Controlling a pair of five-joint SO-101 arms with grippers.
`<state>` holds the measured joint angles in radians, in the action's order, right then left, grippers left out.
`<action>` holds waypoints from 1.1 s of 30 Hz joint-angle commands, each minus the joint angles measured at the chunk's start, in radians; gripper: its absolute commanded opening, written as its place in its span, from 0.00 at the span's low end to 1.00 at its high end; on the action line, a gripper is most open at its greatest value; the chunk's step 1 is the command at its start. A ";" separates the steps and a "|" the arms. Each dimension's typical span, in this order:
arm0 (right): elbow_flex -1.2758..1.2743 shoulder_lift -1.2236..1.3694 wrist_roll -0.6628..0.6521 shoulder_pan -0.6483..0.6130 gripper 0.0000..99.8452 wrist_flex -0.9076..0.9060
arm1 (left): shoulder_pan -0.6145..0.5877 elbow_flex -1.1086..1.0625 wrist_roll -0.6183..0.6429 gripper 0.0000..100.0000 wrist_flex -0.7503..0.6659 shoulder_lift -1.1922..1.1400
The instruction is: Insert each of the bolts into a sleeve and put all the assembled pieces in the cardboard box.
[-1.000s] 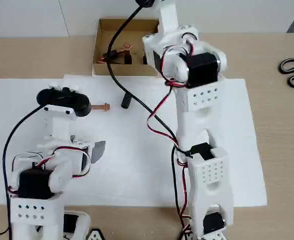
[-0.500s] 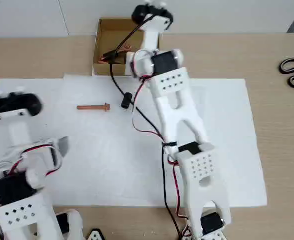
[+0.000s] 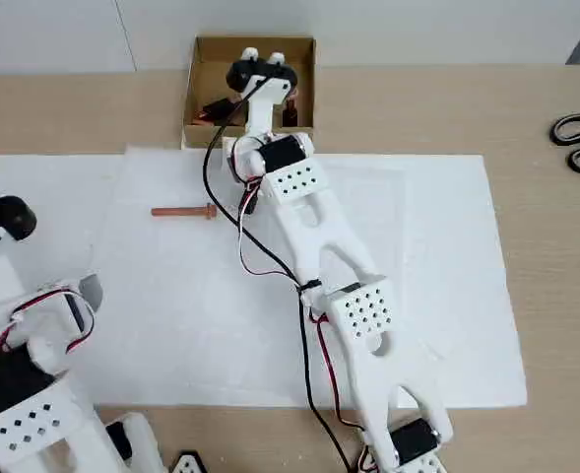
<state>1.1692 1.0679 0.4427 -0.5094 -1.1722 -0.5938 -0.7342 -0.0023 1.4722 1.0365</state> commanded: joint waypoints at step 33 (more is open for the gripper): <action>0.002 0.008 0.087 -0.051 0.15 -0.189 | -0.002 0.005 -0.008 0.26 0.005 0.012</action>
<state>1.1630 1.0740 0.5209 -0.5570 -1.3579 -0.5938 -0.7342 -0.0023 1.4722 1.0365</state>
